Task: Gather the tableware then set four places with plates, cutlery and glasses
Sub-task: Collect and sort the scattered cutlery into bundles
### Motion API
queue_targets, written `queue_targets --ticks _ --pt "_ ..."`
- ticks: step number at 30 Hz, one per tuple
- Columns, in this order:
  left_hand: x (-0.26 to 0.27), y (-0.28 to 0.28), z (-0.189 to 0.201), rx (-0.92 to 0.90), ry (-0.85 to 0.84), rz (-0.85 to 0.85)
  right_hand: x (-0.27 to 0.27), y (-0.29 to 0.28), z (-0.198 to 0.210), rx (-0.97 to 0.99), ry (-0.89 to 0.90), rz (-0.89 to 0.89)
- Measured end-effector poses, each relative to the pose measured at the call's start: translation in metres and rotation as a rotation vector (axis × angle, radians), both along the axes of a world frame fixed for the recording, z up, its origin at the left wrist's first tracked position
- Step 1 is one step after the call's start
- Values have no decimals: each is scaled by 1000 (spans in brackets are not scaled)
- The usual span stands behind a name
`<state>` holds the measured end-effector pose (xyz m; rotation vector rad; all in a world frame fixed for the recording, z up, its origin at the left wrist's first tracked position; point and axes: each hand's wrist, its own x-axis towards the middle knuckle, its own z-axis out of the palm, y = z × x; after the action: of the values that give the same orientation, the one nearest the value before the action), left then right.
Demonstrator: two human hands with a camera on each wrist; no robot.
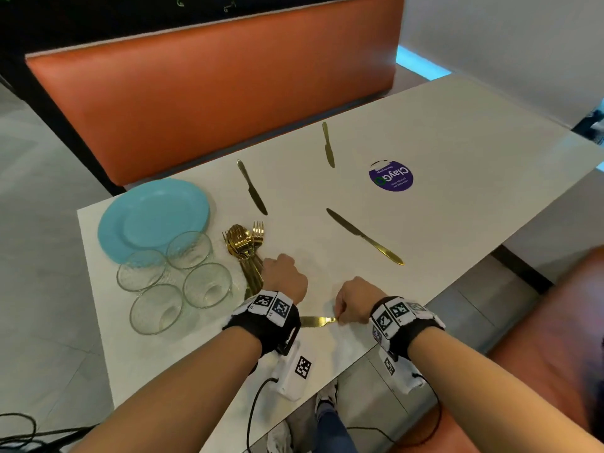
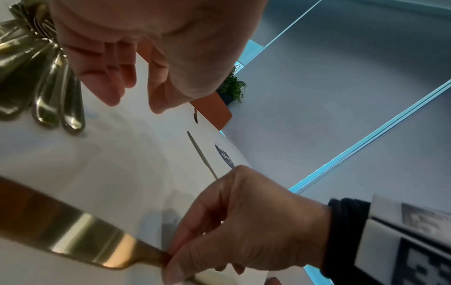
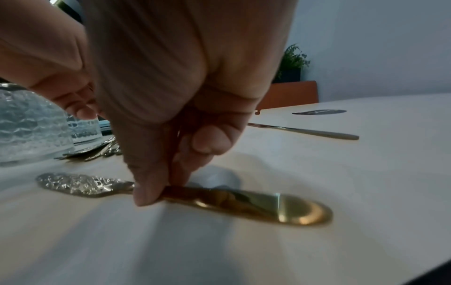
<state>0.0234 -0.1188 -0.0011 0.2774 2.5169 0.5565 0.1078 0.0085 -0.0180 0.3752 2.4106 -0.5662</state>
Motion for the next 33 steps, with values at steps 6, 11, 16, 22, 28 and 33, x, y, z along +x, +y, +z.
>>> queue_targets --ticks 6,11,16,22,28,33 --pt "6 -1 4 25 -4 26 8 -1 -1 192 -17 79" --pt "9 4 2 110 -22 68 12 8 0 275 -10 112" --pt "7 15 6 231 83 135 12 33 4 91 62 -192" --pt "2 43 13 352 -57 212 -12 56 21 -279 288 -771" --pt "-4 80 2 504 -518 64 -45 60 29 -534 365 -917" --pt "-16 93 -4 553 -555 157 -59 67 22 -605 344 -884"
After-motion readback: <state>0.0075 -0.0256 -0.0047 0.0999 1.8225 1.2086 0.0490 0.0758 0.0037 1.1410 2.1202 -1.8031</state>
